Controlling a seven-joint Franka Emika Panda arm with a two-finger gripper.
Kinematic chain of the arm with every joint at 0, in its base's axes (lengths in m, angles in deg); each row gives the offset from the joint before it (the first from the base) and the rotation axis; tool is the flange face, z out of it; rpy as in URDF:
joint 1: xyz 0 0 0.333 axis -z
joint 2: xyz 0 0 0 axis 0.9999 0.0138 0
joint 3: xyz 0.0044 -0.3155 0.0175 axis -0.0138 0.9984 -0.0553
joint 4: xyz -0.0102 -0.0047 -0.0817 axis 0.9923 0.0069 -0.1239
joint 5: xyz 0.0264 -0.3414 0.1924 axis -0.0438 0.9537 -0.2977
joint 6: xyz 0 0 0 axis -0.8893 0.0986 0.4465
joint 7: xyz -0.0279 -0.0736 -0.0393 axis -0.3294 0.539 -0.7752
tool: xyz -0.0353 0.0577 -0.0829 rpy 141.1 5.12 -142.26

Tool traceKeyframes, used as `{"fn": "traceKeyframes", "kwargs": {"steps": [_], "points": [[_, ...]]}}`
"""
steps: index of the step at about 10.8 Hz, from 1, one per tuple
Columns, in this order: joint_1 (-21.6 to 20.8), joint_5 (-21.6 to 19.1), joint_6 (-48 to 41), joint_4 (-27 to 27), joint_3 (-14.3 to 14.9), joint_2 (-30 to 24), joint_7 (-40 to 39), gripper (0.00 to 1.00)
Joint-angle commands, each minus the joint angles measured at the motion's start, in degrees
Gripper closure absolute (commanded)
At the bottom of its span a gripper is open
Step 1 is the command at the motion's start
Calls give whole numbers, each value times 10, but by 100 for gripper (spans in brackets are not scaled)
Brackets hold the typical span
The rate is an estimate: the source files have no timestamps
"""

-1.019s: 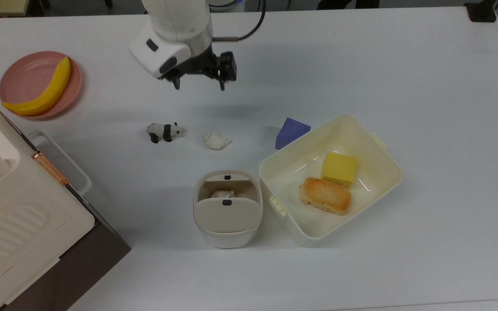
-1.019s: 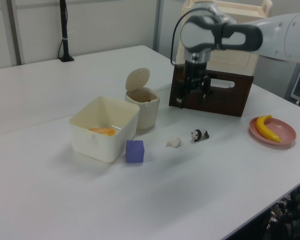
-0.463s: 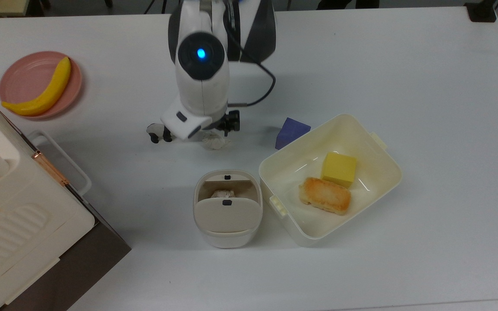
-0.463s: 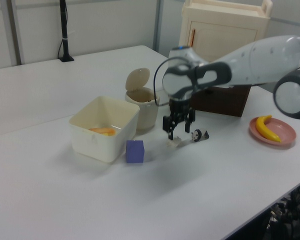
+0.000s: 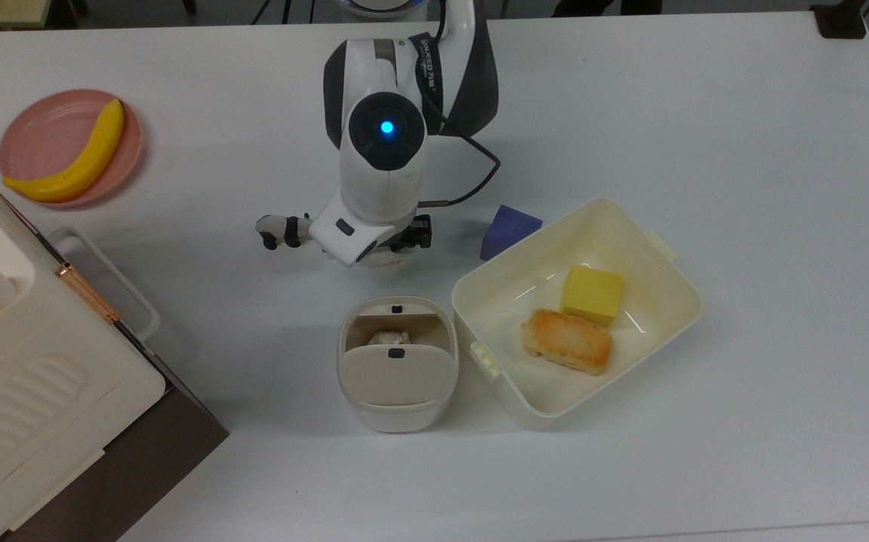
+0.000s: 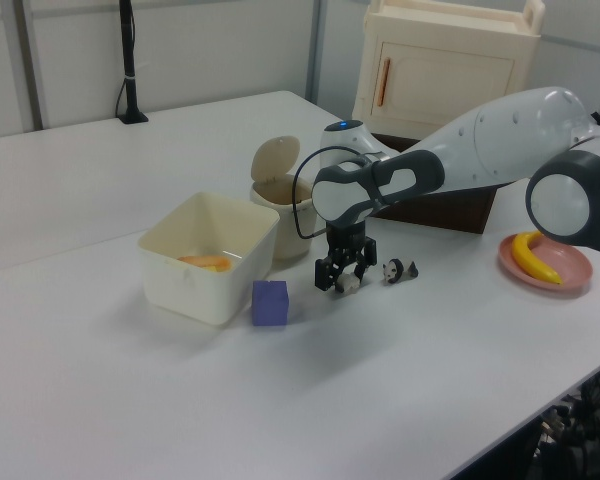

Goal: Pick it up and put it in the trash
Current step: 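Close the gripper on the white paper piece and lift it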

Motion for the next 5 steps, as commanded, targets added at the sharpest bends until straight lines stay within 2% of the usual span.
{"fn": "traceKeyframes", "kwargs": {"steps": [1,3,5], "points": [[-9,2,-2,17,2,-52,14,100],[-6,-7,-44,-30,1,-78,15,100],[-3,-47,-79,-123,6,-79,16,100]]}}
